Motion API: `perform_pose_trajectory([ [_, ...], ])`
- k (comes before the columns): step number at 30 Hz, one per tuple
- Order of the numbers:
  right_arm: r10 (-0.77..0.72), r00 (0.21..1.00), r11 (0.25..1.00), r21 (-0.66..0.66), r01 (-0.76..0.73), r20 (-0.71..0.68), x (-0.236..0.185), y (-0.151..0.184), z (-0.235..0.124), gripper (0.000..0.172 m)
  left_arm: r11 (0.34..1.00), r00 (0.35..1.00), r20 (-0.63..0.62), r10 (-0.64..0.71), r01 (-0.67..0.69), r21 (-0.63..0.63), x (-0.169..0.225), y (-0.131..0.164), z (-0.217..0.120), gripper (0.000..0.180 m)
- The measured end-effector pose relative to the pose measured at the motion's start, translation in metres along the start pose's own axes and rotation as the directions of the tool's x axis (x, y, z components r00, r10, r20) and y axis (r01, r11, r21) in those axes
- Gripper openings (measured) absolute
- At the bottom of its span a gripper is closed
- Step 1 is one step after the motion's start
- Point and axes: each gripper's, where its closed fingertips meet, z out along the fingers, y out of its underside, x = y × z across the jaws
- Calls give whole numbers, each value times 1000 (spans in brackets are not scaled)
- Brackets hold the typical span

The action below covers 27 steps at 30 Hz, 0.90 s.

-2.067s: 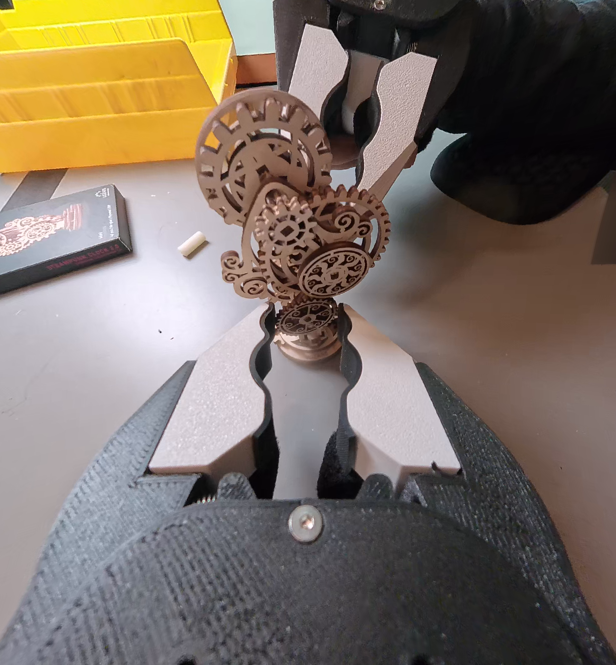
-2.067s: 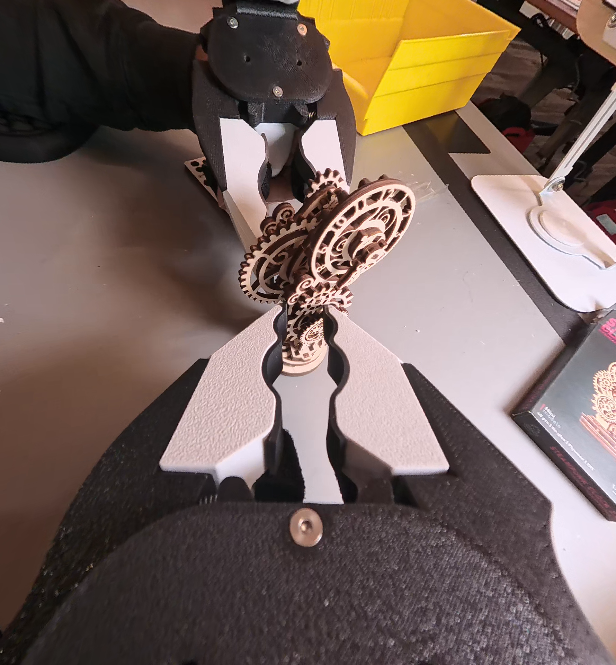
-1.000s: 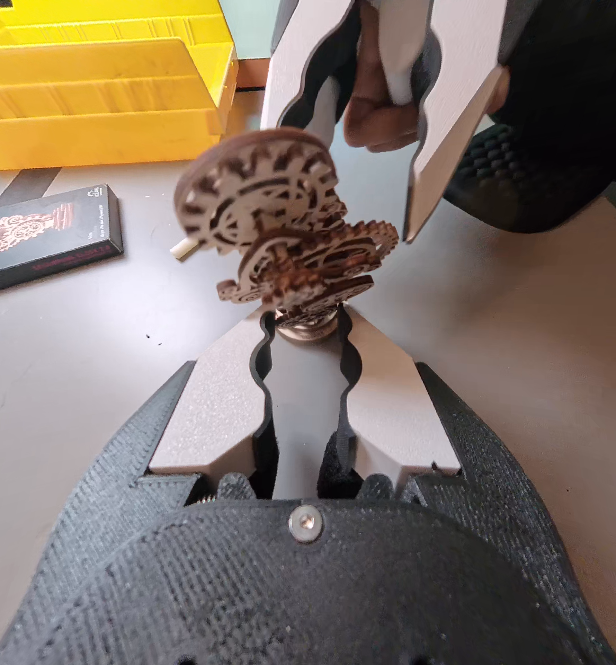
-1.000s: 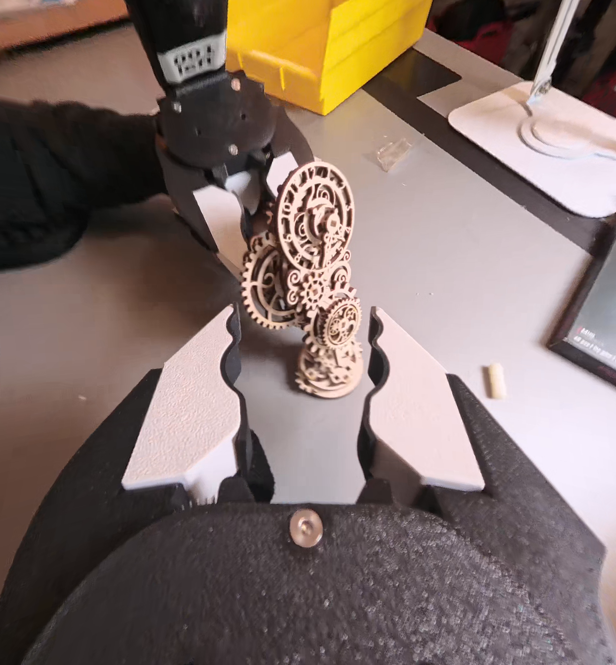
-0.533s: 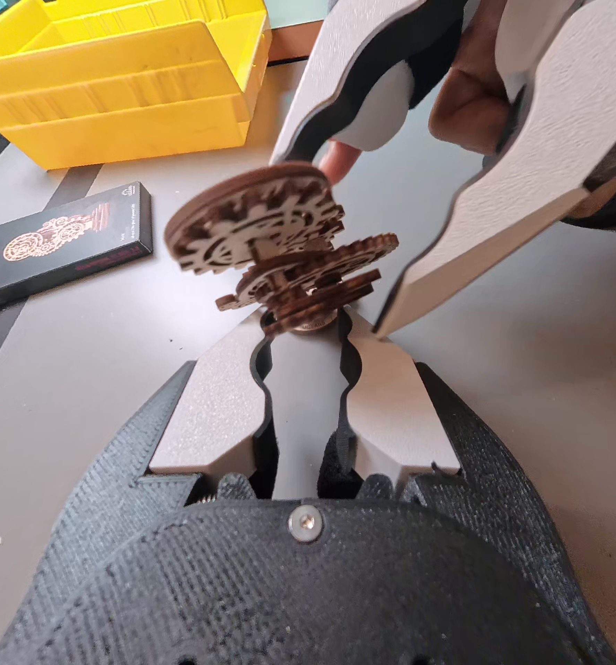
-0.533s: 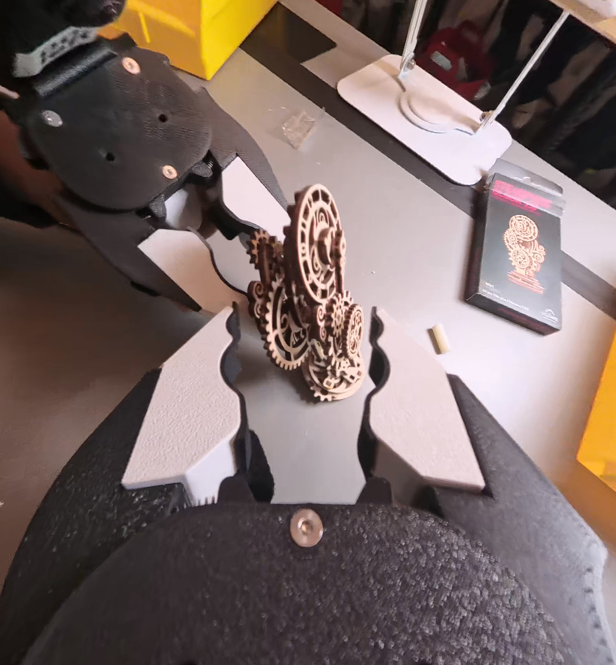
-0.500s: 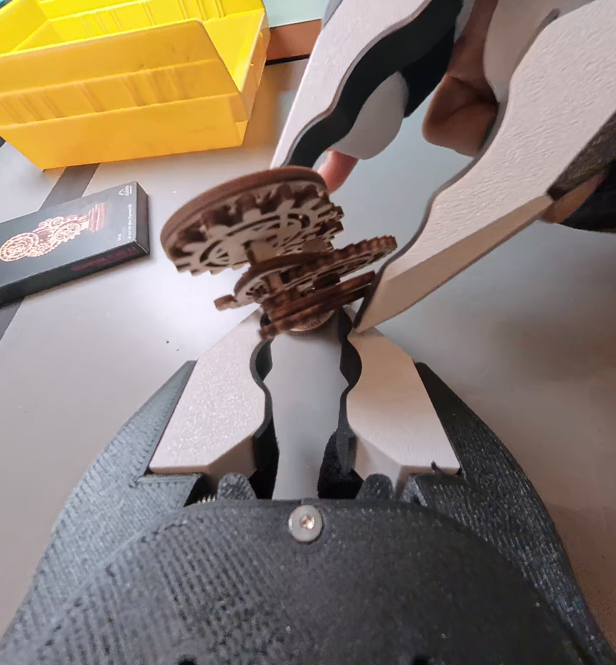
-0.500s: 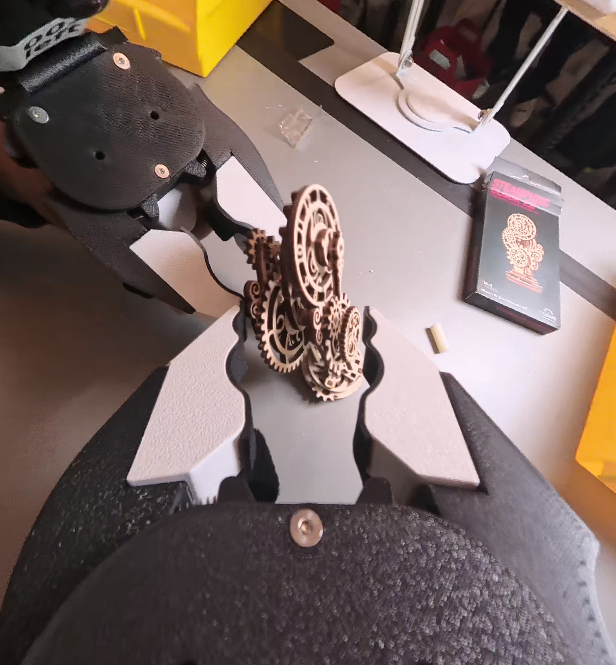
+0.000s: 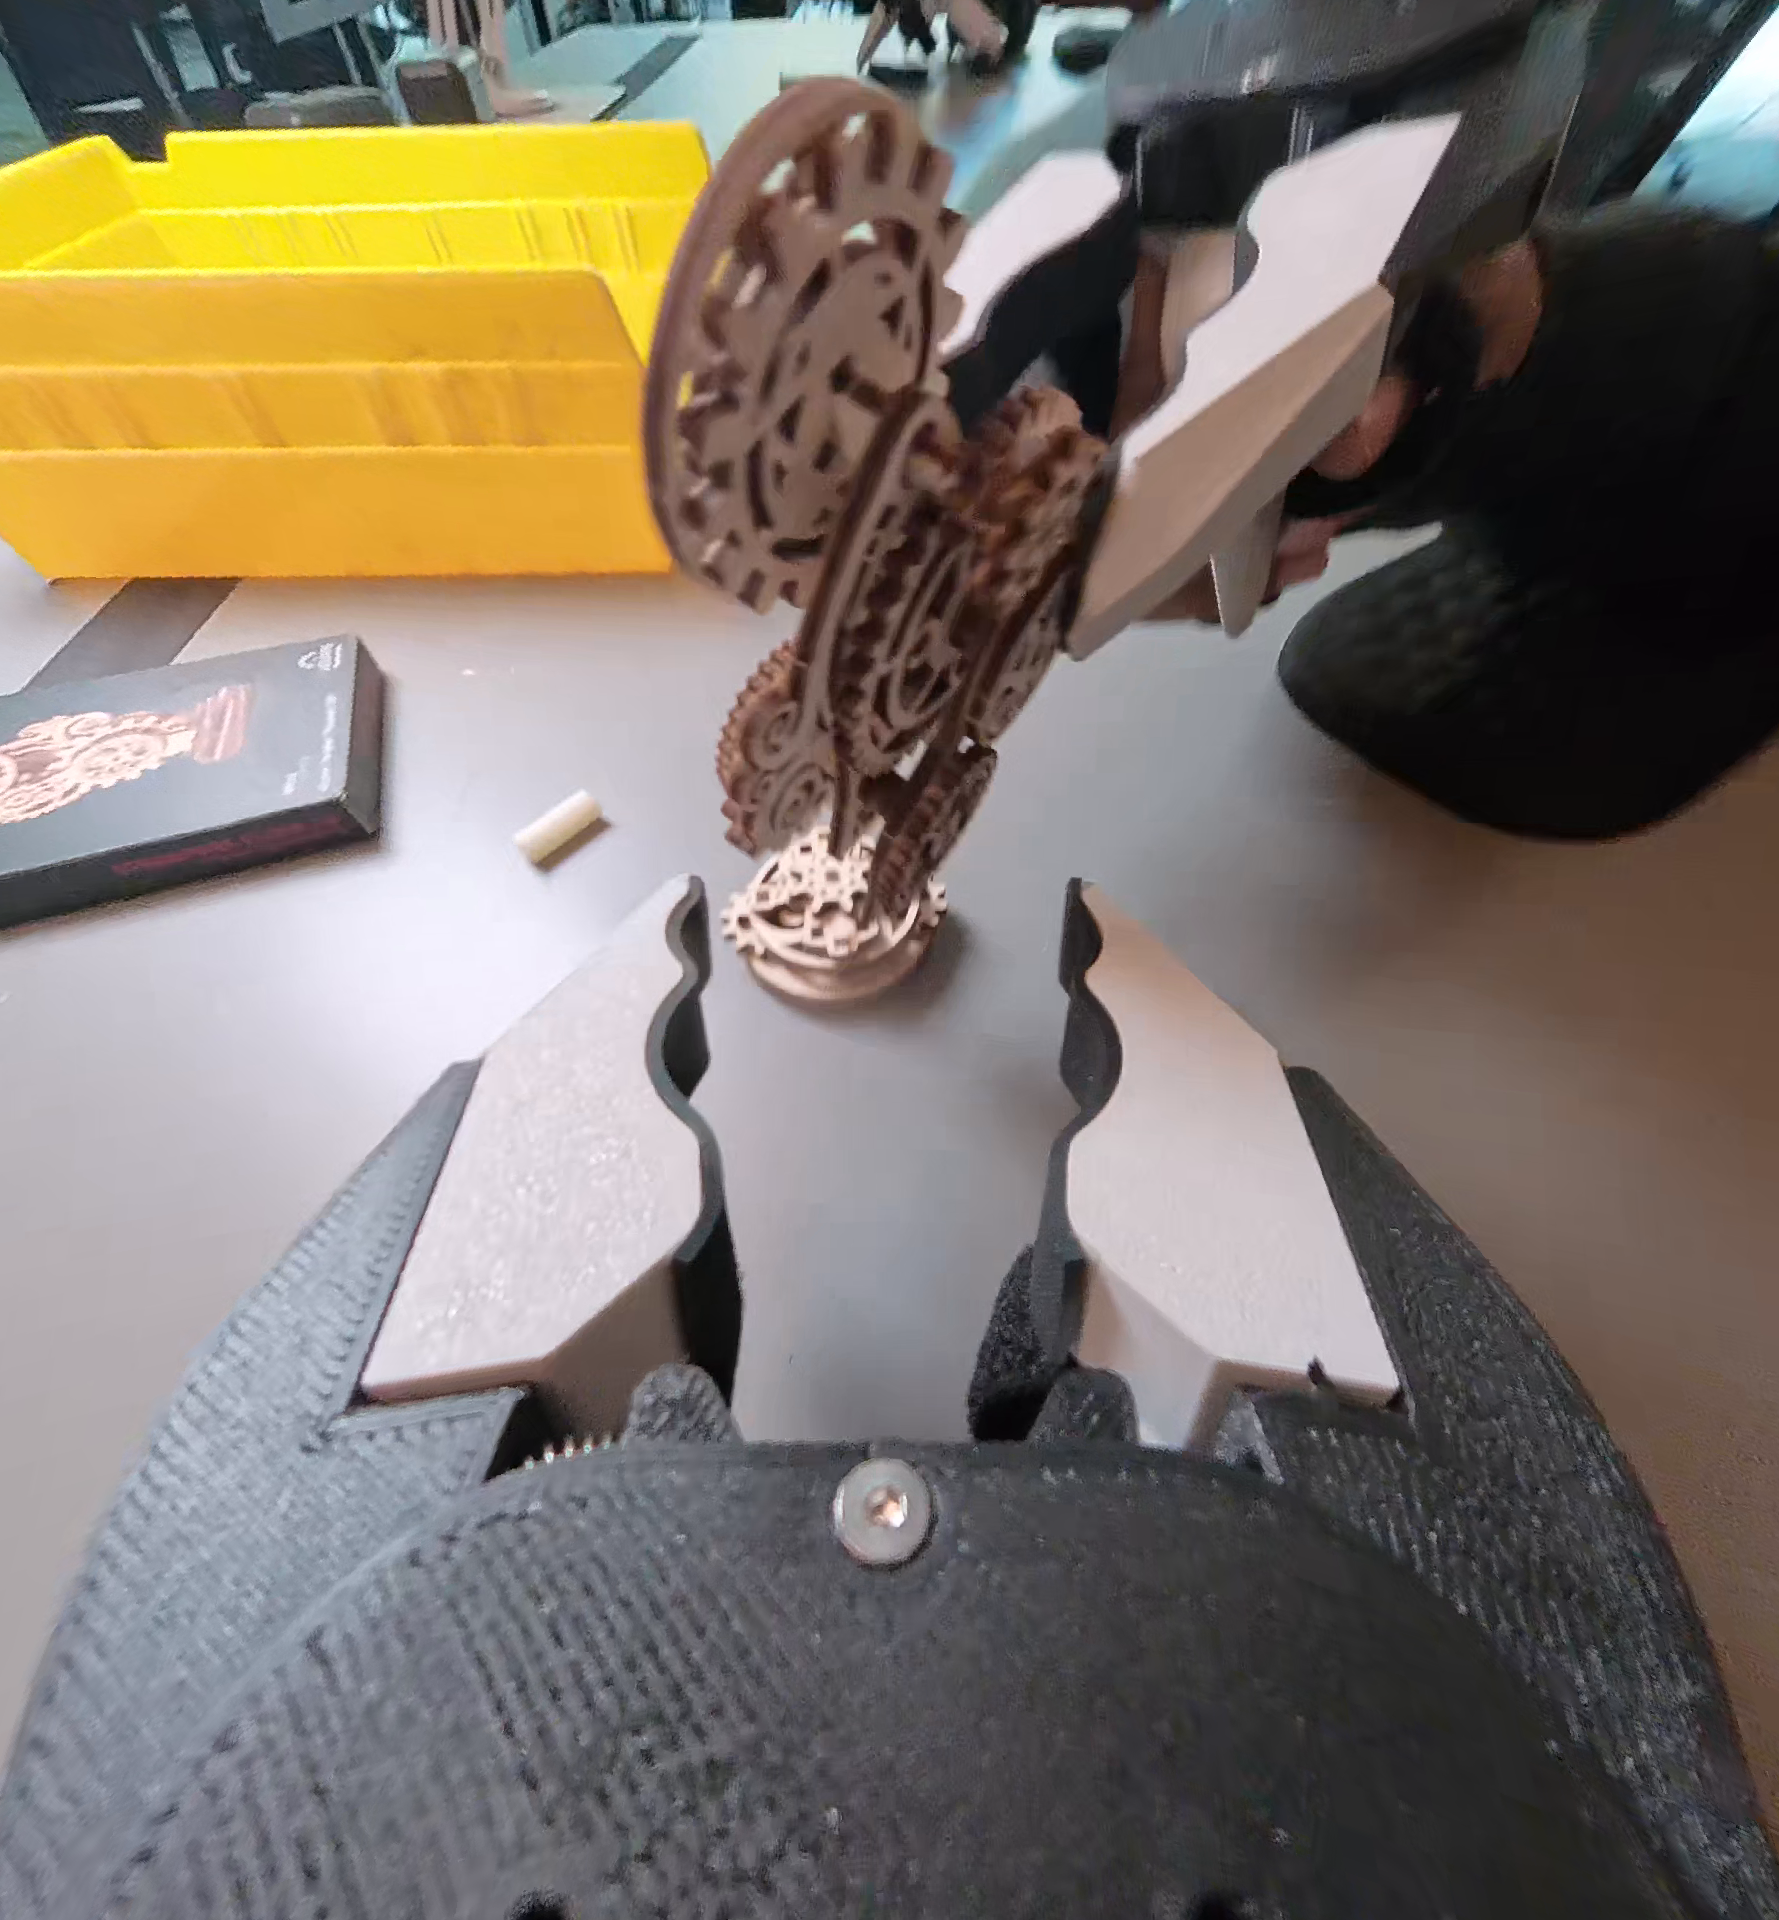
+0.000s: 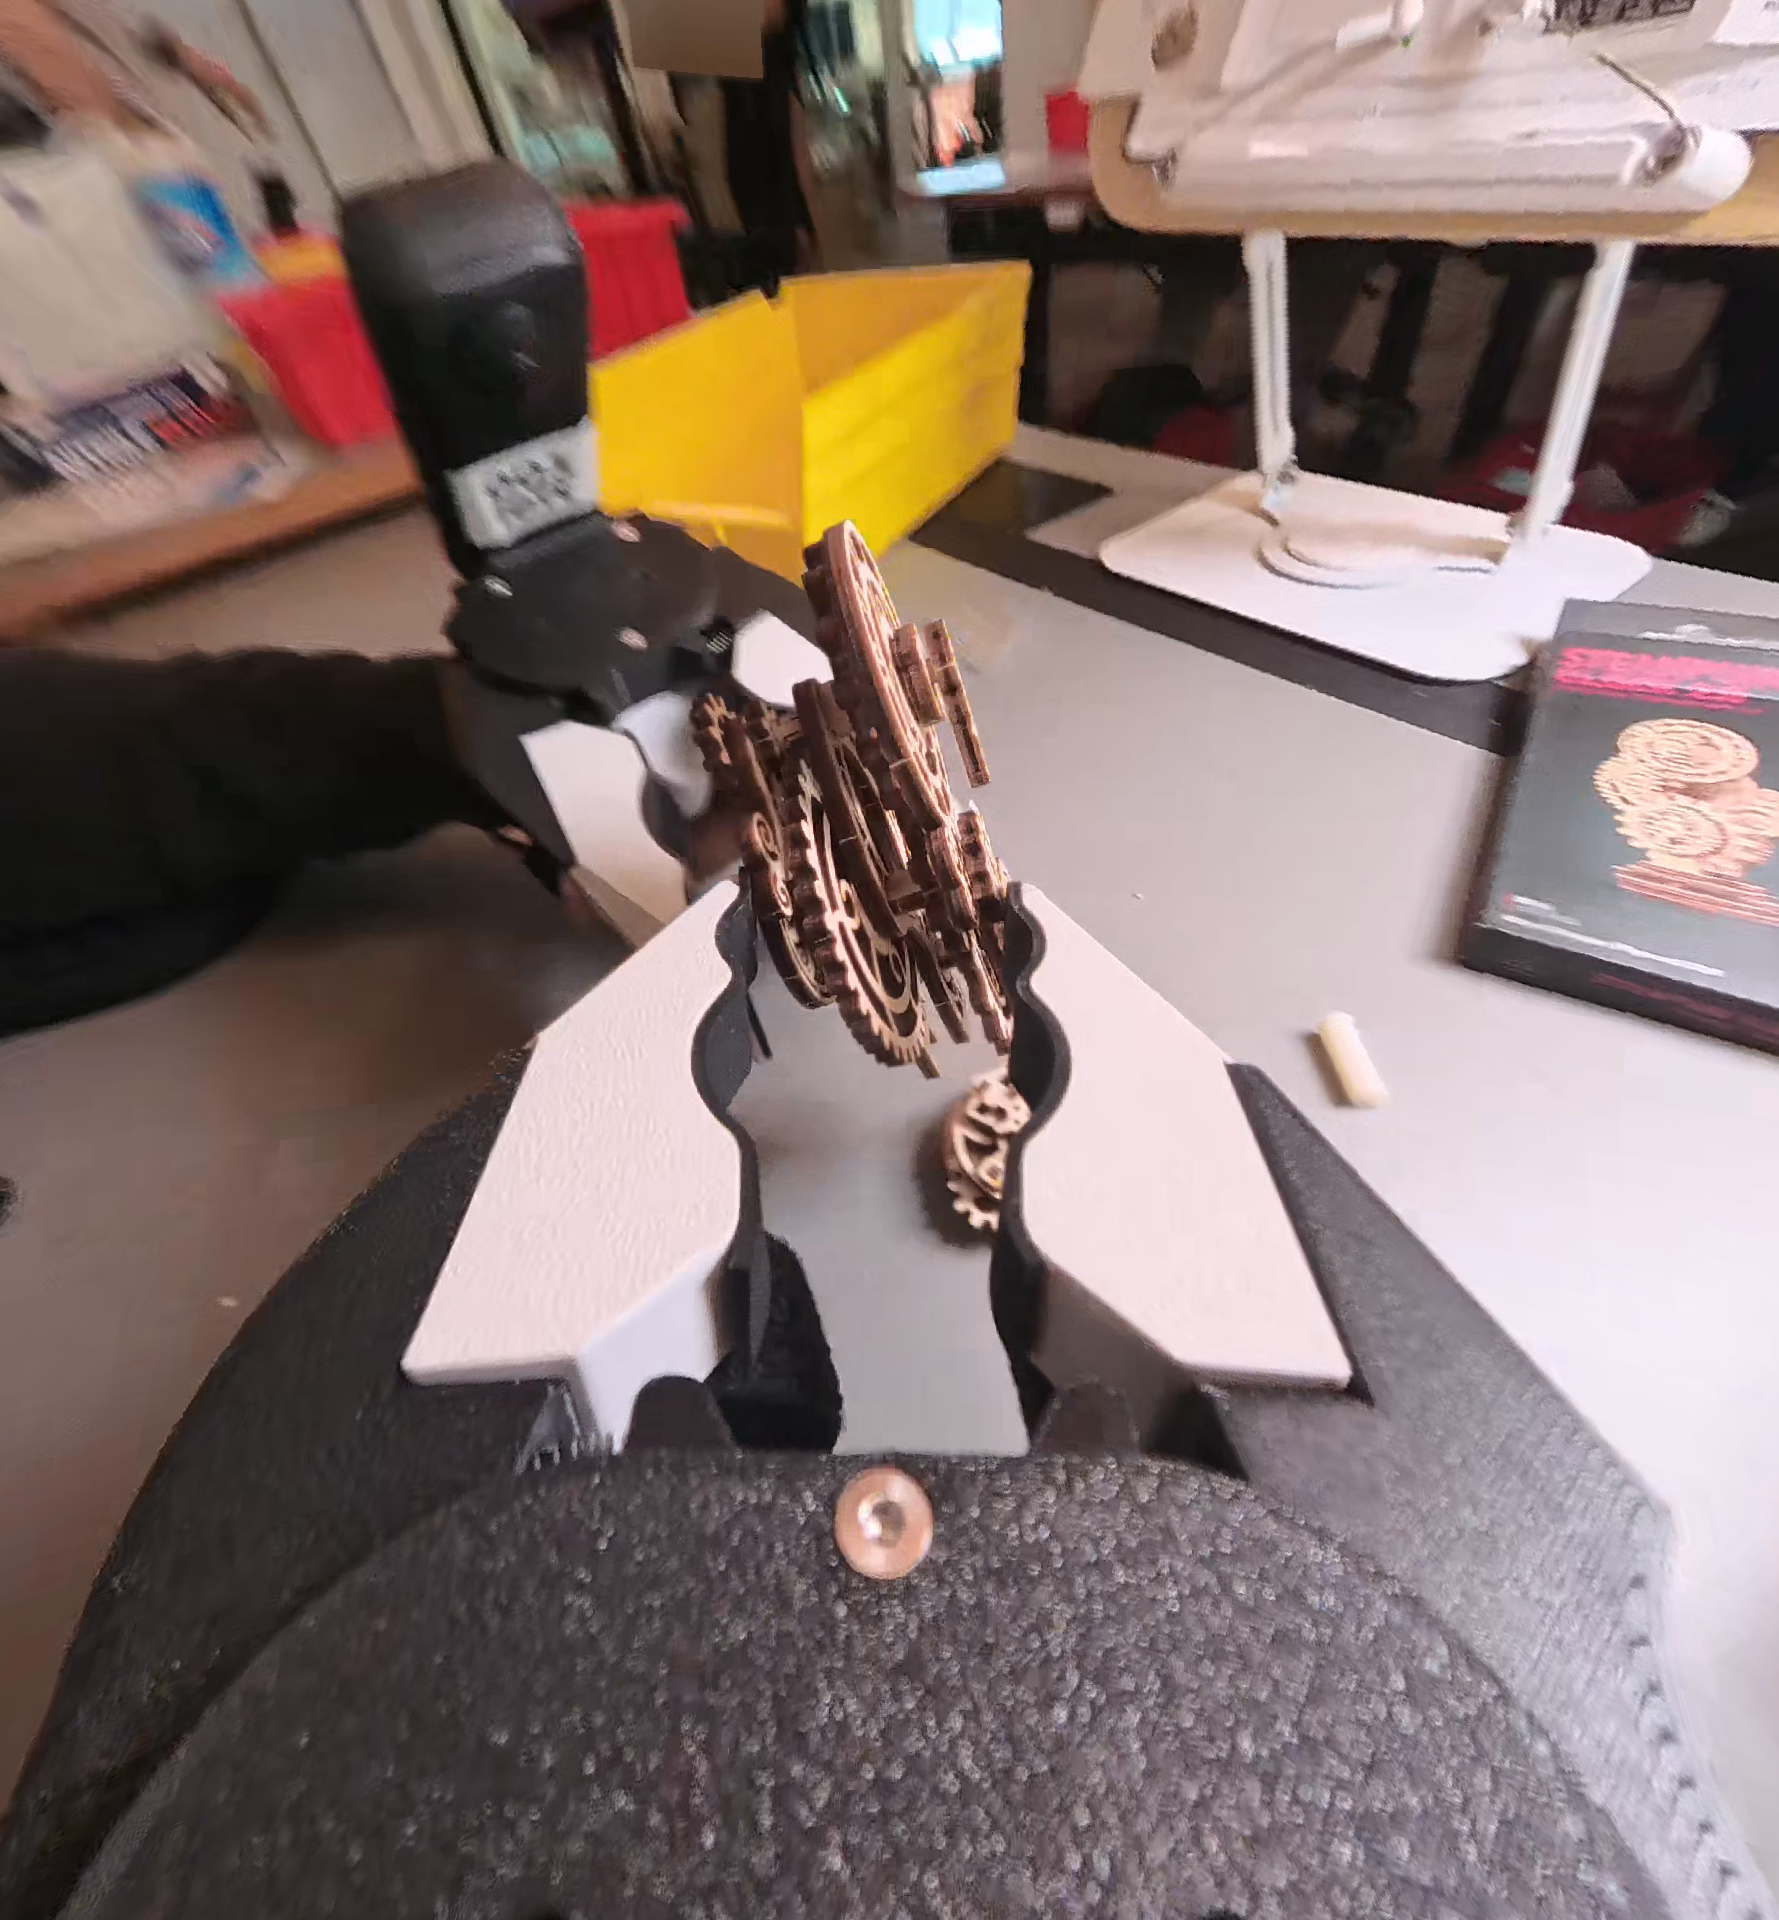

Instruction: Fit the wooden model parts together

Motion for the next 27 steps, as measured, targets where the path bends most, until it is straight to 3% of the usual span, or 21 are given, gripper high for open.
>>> perform_pose_trajectory([
  [3, 83, 990, 991, 96, -94, 118, -9, -7, -4, 46, 996, 993, -117, -26, 35, 81, 13, -16, 6, 70],
  [6, 53, 980, 990, 118, -77, 194, -20, -9, -10, 46, 995, 990, -143, -14, 27, 92, 16, -16, 5, 45],
  [11, -12, 978, 993, 114, -12, 209, -27, -6, -10, 46, 993, 978, -206, -41, 64, 104, 23, -16, 0, 44],
  [15, -113, 978, 993, 54, 106, 174, -29, 4, -4, 66, 988, 957, -279, -73, 108, 114, 30, -18, -6, 44],
  [22, -141, 979, 988, -44, 149, 144, -29, 17, 3, 50, 991, 958, -280, -67, 96, 90, 33, -13, -3, 43],
  [27, -89, 992, 995, -41, 93, 86, -8, 9, -9, 49, 993, 973, -222, -66, 86, 84, 20, -15, -6, 71],
])
